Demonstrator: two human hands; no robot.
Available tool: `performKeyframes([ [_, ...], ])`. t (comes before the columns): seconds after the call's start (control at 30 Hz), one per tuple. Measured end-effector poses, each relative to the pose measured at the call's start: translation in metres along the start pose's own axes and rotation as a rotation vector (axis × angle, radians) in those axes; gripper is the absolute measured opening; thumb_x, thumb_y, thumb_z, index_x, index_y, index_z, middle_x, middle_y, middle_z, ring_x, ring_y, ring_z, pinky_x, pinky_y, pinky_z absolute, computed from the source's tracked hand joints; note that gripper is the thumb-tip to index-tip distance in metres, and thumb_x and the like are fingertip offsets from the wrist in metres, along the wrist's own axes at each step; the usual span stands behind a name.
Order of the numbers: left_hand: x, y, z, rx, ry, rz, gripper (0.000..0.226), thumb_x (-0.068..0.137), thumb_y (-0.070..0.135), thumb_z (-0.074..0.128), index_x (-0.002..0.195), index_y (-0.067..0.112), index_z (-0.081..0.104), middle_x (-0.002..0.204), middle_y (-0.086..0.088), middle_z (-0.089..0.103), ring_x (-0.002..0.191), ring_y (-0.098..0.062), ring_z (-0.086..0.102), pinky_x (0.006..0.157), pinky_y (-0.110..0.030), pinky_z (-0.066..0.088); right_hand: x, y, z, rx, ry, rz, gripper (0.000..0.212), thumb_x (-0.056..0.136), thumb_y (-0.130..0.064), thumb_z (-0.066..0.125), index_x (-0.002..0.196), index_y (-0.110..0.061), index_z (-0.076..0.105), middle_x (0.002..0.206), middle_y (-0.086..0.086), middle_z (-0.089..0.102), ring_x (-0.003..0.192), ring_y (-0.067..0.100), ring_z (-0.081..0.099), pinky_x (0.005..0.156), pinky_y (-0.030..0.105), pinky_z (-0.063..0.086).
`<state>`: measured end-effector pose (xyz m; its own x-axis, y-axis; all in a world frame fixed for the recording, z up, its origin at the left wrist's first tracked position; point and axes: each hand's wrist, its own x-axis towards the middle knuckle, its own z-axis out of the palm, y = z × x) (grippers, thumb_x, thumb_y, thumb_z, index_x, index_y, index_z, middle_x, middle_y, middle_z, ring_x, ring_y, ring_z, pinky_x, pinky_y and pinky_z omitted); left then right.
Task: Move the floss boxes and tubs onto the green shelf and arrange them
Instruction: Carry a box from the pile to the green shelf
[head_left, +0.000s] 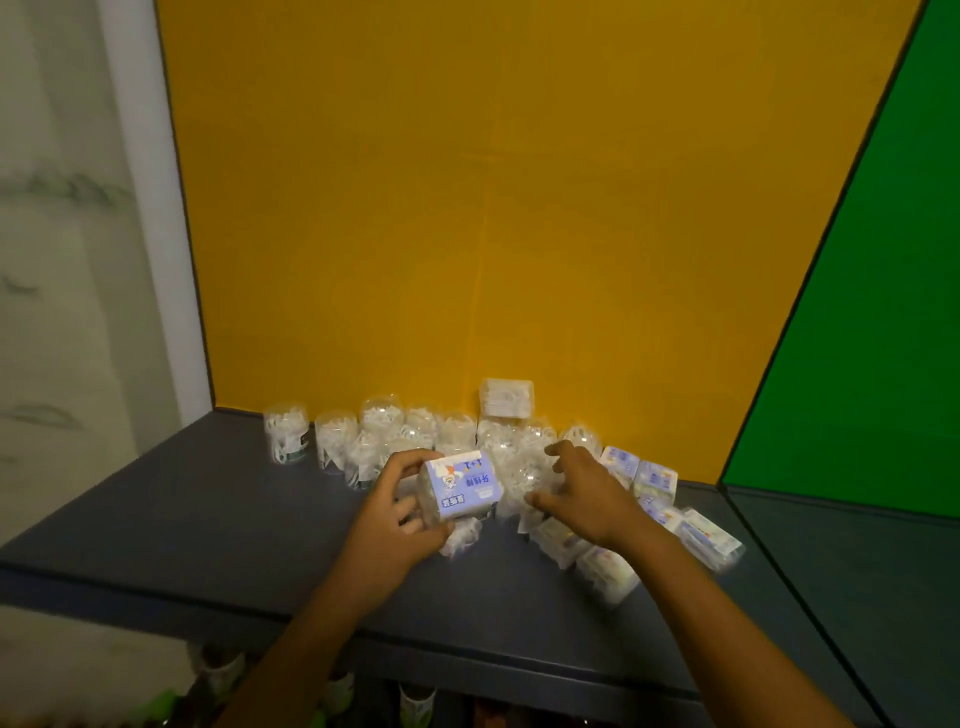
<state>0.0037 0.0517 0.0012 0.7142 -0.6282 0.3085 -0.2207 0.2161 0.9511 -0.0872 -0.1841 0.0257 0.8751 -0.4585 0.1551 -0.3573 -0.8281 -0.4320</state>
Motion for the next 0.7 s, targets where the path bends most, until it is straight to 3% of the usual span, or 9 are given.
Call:
performKeyframes([
  [0.07, -0.007, 0.001, -0.006, -0.034, 0.036, 0.001, 0.06, 0.066, -0.004, 0.075, 0.115, 0.027, 0.055, 0.119, 0.007, 0.064, 0.108, -0.02, 0.066, 0.085, -0.036, 0.057, 0.003, -0.005, 0.011, -0.014, -0.036, 0.03, 0.081, 0.085, -0.049, 0.068, 0.148, -0.02, 0.026, 0.15, 0.007, 0.035, 0.131, 0.029, 0.046, 0.101, 0.039, 0.043],
  [0.17, -0.016, 0.0, -0.015, -0.1, 0.088, -0.001, 0.062, 0.071, -0.013, 0.075, 0.118, 0.022, 0.054, 0.124, -0.002, 0.063, 0.109, -0.025, 0.065, 0.089, -0.041, 0.055, 0.006, -0.01, 0.026, -0.029, -0.011, 0.08, 0.089, 0.08, -0.047, 0.073, 0.147, -0.015, 0.024, 0.15, 0.008, 0.029, 0.132, 0.031, 0.042, 0.102, 0.041, 0.043],
  [0.37, -0.031, -0.003, -0.028, -0.205, 0.17, -0.073, 0.064, 0.071, -0.018, 0.069, 0.12, 0.019, 0.052, 0.112, 0.006, 0.071, 0.101, -0.02, 0.069, 0.076, -0.03, 0.059, 0.001, -0.026, 0.051, 0.089, 0.083, 0.12, 0.093, 0.071, -0.044, 0.08, 0.142, -0.025, 0.023, 0.133, 0.011, 0.045, 0.116, 0.035, 0.055, 0.089, 0.041, 0.049],
  [0.47, -0.037, -0.005, -0.033, -0.24, 0.174, -0.113, 0.066, 0.071, -0.014, 0.073, 0.123, 0.021, 0.052, 0.115, 0.0, 0.07, 0.101, -0.022, 0.069, 0.082, -0.036, 0.058, 0.001, -0.027, 0.054, 0.162, 0.104, 0.13, 0.089, 0.069, -0.036, 0.082, 0.138, -0.026, 0.027, 0.124, 0.012, 0.056, 0.105, 0.031, 0.061, 0.083, 0.038, 0.053],
  [0.6, -0.043, -0.003, -0.039, -0.236, 0.165, -0.122, 0.065, 0.071, -0.005, 0.078, 0.122, 0.027, 0.054, 0.113, 0.005, 0.071, 0.102, -0.018, 0.068, 0.086, -0.036, 0.057, -0.003, -0.027, 0.049, 0.332, 0.152, 0.184, 0.088, 0.066, -0.025, 0.087, 0.134, -0.016, 0.033, 0.124, 0.007, 0.059, 0.111, 0.027, 0.06, 0.089, 0.035, 0.052],
  [0.7, -0.043, 0.0, -0.04, -0.236, 0.16, -0.124, 0.061, 0.077, -0.006, 0.071, 0.122, 0.031, 0.053, 0.11, 0.01, 0.071, 0.102, -0.012, 0.068, 0.084, -0.032, 0.057, -0.011, -0.024, 0.044, 0.359, 0.277, 0.174, 0.085, 0.054, -0.055, 0.086, 0.123, -0.02, 0.049, 0.116, 0.001, 0.062, 0.106, 0.023, 0.061, 0.088, 0.044, 0.055],
])
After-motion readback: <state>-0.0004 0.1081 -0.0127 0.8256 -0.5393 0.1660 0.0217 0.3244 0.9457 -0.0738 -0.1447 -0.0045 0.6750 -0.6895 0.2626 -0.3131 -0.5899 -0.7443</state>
